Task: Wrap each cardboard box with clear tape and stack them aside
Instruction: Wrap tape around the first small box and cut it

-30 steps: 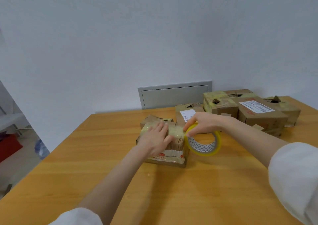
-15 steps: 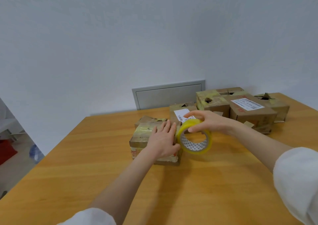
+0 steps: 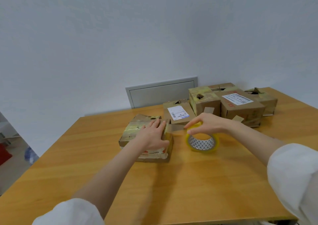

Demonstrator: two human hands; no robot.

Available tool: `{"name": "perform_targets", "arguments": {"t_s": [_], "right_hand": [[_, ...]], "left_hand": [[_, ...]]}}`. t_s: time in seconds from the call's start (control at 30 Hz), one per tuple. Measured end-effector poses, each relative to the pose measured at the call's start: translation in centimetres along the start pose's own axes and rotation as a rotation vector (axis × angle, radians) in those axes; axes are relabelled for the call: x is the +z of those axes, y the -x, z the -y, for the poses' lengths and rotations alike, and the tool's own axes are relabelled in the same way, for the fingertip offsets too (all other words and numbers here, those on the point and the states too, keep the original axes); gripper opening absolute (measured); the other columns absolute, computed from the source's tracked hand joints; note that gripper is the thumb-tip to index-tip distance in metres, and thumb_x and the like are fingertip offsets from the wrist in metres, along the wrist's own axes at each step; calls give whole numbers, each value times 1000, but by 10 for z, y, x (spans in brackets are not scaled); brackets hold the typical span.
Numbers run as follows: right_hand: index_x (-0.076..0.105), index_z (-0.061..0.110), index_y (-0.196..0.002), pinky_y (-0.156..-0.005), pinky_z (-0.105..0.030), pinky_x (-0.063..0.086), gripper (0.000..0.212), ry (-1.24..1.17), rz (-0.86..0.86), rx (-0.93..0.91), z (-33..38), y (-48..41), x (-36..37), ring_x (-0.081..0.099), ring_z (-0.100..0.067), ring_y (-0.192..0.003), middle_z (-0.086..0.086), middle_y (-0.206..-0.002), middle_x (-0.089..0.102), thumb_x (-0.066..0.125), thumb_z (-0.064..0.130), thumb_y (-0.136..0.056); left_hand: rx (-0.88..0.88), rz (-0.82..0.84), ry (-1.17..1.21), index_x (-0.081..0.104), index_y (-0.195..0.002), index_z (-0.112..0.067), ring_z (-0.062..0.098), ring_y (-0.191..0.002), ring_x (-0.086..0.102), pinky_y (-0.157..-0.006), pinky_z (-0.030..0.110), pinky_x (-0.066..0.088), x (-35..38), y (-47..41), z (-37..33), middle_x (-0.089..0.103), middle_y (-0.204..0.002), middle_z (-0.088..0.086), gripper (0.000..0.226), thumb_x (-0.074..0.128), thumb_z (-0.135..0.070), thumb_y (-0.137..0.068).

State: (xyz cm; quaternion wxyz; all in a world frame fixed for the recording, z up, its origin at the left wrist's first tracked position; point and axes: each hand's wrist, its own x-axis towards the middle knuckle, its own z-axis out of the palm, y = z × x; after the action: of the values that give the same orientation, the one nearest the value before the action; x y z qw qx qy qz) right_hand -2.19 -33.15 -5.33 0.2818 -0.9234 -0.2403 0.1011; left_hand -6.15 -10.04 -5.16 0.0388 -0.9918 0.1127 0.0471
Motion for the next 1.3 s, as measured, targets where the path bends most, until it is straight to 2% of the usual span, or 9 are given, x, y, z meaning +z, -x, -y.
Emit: {"name": "perform_targets", "arguments": {"t_s": [0.07, 0.23, 0.43, 0.57, 0.73, 0.83, 0.9, 1.03, 1.3], "right_hand": [[64, 38, -118, -109, -41, 36, 36, 13, -7, 19, 1, -2, 1, 43, -17, -131, 5, -140, 51, 67, 48, -83], [54, 33, -130, -106, -36, 38, 54, 65, -23, 44, 2, -7, 3, 43, -16, -129, 5, -142, 47, 69, 49, -81], [50, 18, -138, -102, -32, 39, 64, -98, -9, 111, 10, -13, 9, 46, -18, -126, -3, -144, 46, 67, 47, -84], [50, 19, -137, -92, -29, 42, 60, -15, -50, 47, 31, -22, 10, 47, -15, -111, -3, -139, 49, 67, 44, -85], [51, 22, -135, -91, -37, 50, 60, 64, -45, 75, 40, -26, 9, 52, -23, -111, -7, -135, 51, 66, 49, -83], [49, 21, -136, -84, -34, 47, 60, 196, -56, 106, 36, -22, 13, 50, -20, -105, -6, -134, 51, 63, 50, -85], [46, 22, -140, -84, -34, 45, 63, 299, -68, 132, 33, -20, 14, 51, -21, -111, -5, -138, 50, 61, 51, -86], [40, 25, -144, -100, -40, 43, 66, 282, -69, 150, 34, -19, 16, 42, -24, -132, -3, -149, 41, 60, 52, -87], [43, 40, -140, -86, -33, 47, 53, 495, -181, 235, 43, -16, 32, 51, -23, -124, 1, -140, 51, 54, 51, -90]], "left_hand": [[6, -22, 51, 4, -153, -27, 24, -147, 7, -117, 48, 20, -8, -3, -3, 4, -161, 4, 85, 52, -47, -86], [30, 8, -16, 0, -153, -31, 25, -148, -7, -116, 58, 3, 3, -10, -12, -8, -161, -3, 79, 49, -31, -91], [-32, 0, -24, 2, -153, -32, 24, -148, -5, -117, 56, 5, 7, -5, 16, -8, -161, -2, 75, 48, -29, -93], [-83, -4, -36, 1, -153, -34, 24, -148, -6, -118, 54, 6, 11, 3, 31, -7, -161, 2, 73, 46, -30, -95], [-102, -14, -26, 1, -153, -32, 25, -148, -6, -117, 56, 7, 13, 3, 31, -8, -161, 3, 72, 45, -28, -96], [-105, -33, -32, 1, -153, -31, 25, -148, -5, -117, 56, 7, 14, 6, 35, -6, -161, 3, 72, 45, -28, -97], [-101, -39, -29, 0, -153, -32, 24, -148, -6, -117, 56, 7, 15, 8, 39, -6, -161, 2, 72, 45, -28, -96], [-90, -32, -19, -2, -152, -34, 23, -148, -8, -118, 55, 4, 16, 9, 43, -8, -161, 1, 72, 44, -28, -97], [-95, -29, -40, -3, -152, -33, 24, -148, -8, -118, 55, 4, 16, 9, 41, -8, -161, 1, 72, 43, -29, -97]]}}
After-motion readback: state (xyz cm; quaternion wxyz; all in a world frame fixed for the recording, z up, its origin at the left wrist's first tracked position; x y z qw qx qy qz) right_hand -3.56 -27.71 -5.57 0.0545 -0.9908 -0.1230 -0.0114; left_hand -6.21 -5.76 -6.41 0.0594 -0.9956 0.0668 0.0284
